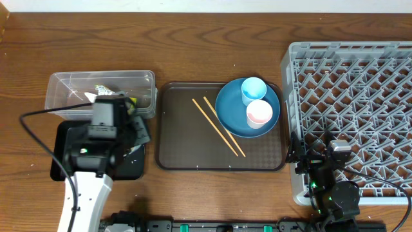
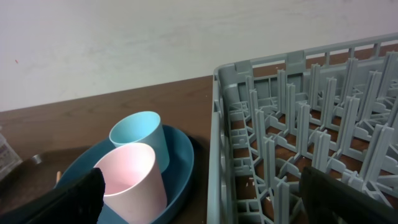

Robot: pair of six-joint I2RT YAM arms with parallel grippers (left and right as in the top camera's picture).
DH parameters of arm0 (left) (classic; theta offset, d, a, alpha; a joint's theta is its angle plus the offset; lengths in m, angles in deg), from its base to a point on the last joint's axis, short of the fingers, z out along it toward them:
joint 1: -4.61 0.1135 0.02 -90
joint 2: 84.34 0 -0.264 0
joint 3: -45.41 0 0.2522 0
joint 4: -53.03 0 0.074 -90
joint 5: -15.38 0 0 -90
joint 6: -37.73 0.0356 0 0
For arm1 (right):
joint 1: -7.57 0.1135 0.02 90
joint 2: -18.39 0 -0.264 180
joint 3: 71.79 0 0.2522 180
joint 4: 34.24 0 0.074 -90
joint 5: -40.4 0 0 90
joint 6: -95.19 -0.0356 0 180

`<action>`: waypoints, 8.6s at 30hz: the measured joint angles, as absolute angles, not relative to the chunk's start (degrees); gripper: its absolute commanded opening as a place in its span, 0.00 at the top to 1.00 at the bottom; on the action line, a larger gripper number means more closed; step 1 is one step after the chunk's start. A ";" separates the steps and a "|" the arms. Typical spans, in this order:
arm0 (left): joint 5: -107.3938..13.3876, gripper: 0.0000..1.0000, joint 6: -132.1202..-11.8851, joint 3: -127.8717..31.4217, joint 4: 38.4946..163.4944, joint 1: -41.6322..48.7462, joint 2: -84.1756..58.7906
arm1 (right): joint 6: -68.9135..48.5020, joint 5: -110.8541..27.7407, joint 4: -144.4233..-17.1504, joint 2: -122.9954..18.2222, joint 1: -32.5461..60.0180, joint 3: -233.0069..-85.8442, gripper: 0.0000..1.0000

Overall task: Sort waste into correct bins and load items into the dishwasher rack
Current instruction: 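Carry the bowl left over the black tray and tilt it, then tip the bowl to pour the rice onto the black tray, then carry the empty bowl back right to the brown tray, then set the bowl down on the brown tray and release it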

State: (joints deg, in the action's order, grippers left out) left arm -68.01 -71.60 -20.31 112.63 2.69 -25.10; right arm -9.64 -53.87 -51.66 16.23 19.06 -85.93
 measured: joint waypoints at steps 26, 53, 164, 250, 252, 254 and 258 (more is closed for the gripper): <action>-27.07 0.94 -55.97 -20.31 112.85 42.08 -21.01 | -9.64 -53.87 -51.66 16.23 19.06 -85.93 0.01; 7.53 0.93 -35.51 -10.92 112.83 63.17 -6.61 | -9.64 -53.87 -51.66 16.23 19.06 -85.93 0.01; -6.81 0.94 -43.80 -15.57 116.85 45.90 -20.53 | -9.64 -53.87 -51.66 16.17 19.06 -85.93 0.01; -54.43 0.01 -72.71 -19.09 107.52 -21.76 -19.79 | -9.64 -53.87 -51.66 16.15 19.06 -85.93 0.01; -52.86 0.02 -73.37 -19.09 105.81 -21.76 -19.81 | -9.64 -53.87 -51.66 16.15 19.06 -85.93 0.01; -51.83 0.02 -74.26 -19.09 103.91 -21.76 -19.81 | -9.64 -53.87 -51.66 16.15 19.06 -85.93 0.01; -50.74 0.02 -76.01 -19.09 100.81 -21.76 -19.83 | -9.64 -53.87 -51.66 16.15 19.06 -85.93 0.01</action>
